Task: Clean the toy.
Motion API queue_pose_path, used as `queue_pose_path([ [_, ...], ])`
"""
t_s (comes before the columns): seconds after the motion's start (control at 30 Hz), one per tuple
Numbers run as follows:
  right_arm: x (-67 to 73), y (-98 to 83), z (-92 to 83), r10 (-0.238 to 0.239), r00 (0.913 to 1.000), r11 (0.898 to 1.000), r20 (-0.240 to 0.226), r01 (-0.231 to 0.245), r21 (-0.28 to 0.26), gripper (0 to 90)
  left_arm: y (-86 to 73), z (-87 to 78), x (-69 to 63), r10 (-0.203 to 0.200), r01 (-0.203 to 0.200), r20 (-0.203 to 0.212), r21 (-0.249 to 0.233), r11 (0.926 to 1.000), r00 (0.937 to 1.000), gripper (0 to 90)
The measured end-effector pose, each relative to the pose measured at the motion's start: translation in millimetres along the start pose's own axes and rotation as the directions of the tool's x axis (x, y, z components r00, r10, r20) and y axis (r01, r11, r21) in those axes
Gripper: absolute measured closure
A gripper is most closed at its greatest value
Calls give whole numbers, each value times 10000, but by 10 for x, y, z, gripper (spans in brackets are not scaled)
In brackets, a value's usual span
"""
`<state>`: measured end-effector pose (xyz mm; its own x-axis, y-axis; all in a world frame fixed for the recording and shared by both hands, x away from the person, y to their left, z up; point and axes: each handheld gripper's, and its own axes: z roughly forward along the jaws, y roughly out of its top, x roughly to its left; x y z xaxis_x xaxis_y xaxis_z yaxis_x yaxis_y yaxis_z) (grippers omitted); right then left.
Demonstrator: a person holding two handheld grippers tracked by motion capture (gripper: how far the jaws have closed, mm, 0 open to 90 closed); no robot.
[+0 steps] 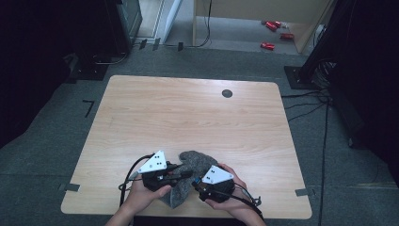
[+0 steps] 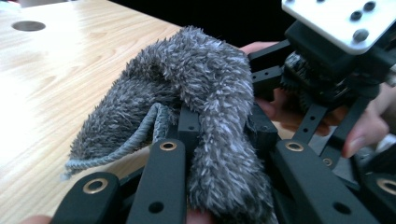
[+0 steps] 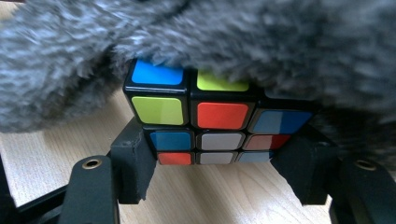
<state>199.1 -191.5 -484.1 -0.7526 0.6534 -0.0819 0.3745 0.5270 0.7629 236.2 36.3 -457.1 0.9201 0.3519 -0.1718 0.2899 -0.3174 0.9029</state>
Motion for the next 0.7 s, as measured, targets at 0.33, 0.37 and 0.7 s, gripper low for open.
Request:
queue_pose_path([
  [0.33,-26,-8,-44,-35,9999,9998,127,38,-210,350,38,-40,-20,82,-71,-1153,101,9999,9933,753],
  [0.37,-21,-6,-38,-31,9999,9998,124,34,-198,350,49,-10,-72,302,-284,-975,197,9994,9948,751],
  [0.7,-19,-25,-39,-64,9995,10000,305,66,-54,350,63,26,-28,-184,272,-1585,532,9982,9872,748],
])
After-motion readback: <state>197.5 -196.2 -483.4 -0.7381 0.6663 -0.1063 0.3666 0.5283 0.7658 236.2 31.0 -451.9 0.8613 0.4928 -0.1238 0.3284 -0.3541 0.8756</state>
